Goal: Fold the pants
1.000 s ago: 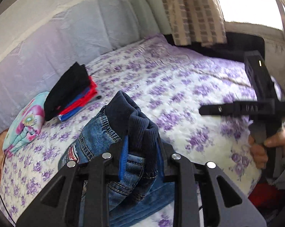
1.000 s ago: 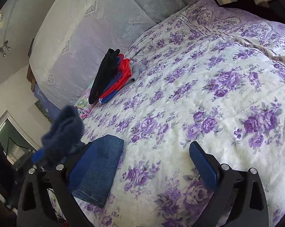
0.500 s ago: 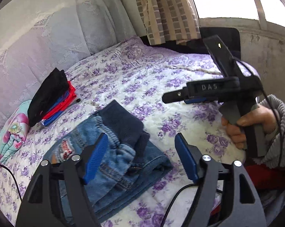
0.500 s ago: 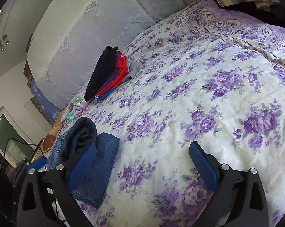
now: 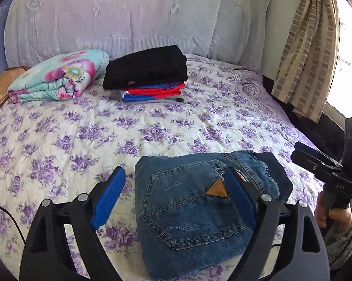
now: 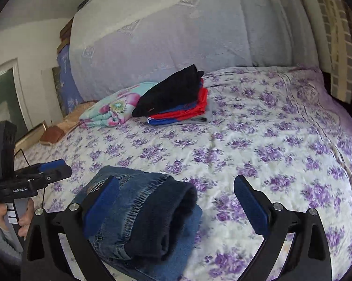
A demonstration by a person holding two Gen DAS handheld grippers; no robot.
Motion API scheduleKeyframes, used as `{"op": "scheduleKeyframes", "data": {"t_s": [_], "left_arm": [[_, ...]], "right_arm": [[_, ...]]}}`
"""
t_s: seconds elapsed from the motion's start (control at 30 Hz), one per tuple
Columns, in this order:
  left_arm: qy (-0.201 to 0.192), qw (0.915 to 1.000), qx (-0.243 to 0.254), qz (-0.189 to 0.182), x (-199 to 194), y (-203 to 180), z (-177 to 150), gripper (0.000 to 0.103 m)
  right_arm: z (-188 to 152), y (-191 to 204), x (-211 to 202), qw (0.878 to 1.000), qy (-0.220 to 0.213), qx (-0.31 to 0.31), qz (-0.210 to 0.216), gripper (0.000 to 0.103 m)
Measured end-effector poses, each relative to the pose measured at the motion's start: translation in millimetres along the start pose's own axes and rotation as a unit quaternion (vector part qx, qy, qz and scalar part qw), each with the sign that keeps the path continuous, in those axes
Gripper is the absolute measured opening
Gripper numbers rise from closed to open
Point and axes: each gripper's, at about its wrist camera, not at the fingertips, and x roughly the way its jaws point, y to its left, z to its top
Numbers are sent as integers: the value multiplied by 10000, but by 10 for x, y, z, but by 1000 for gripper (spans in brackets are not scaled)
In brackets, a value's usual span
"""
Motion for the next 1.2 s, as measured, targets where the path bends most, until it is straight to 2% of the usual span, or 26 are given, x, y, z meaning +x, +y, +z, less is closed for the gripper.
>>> {"op": "scheduleKeyframes", "data": {"t_s": [0.07, 0.1, 0.17, 0.2, 0.27, 0.3, 0.47, 0.5, 0.57, 0.63, 0.67, 0.73, 0.8, 0.9, 1.0, 1.07, 1.13, 1.2], "left_arm": [[151, 9996, 255, 15, 115, -99, -100, 84], [286, 9986, 437, 58, 187, -157, -170, 88], [713, 9937, 840, 208, 445, -249, -370, 92], [770, 9934, 808, 278, 567, -244, -507, 99], [613, 9965, 492, 268, 614, -178, -640, 99], [619, 9969, 437, 233, 603, -165, -640, 99], [677, 9972, 312, 64, 467, -105, -568, 99], [618, 9976, 301, 77, 394, -98, -528, 98], [339, 9986, 382, 139, 198, -112, -424, 98], [81, 9984, 539, 139, 39, -174, -312, 98], [-6, 9978, 638, 178, -1, -211, -254, 98], [-150, 9964, 763, 327, -4, -255, -161, 98], [-103, 9966, 734, 365, 85, -242, -90, 98], [285, 9981, 546, 72, 367, -165, -12, 98], [770, 9953, 589, -44, 736, -148, -76, 98], [1026, 9926, 646, -30, 928, -170, -170, 99], [967, 9920, 805, 80, 919, -219, -205, 99], [942, 9928, 736, 80, 903, -193, -216, 99]], "right_arm": [[-60, 109, 144, 9991, 287, -269, -129, 99], [-130, 124, 226, 9975, 502, -404, -286, 99], [-365, 73, 440, 9912, 1042, -617, -542, 99], [-492, 9, 514, 9905, 1171, -524, -486, 99], [-586, -196, 577, 9915, 1295, 119, -19, 99], [-584, -227, 598, 9903, 1368, 233, 81, 99], [-534, -94, 480, 9930, 1178, -18, -108, 99], [-479, -74, 407, 9941, 1074, -29, -156, 99], [-292, -2, 191, 9980, 581, -73, -229, 99], [-67, 127, 40, 9995, 180, -260, -18, 99], [23, 227, 30, 9989, 142, -417, 137, 99], [105, 444, 79, 9961, 149, -782, 386, 99], [91, 625, 186, 9921, 275, -1137, 462, 97], [-75, 708, 338, 9877, 645, -1349, 460, 90], [-333, 616, 474, 9838, 1094, -1366, 392, 91], [-501, 634, 499, 9816, 985, -1617, 248, 92], [-533, 643, 508, 9832, 924, -1562, 204, 93], [-527, 671, 517, 9830, 916, -1579, 182, 94]]}}
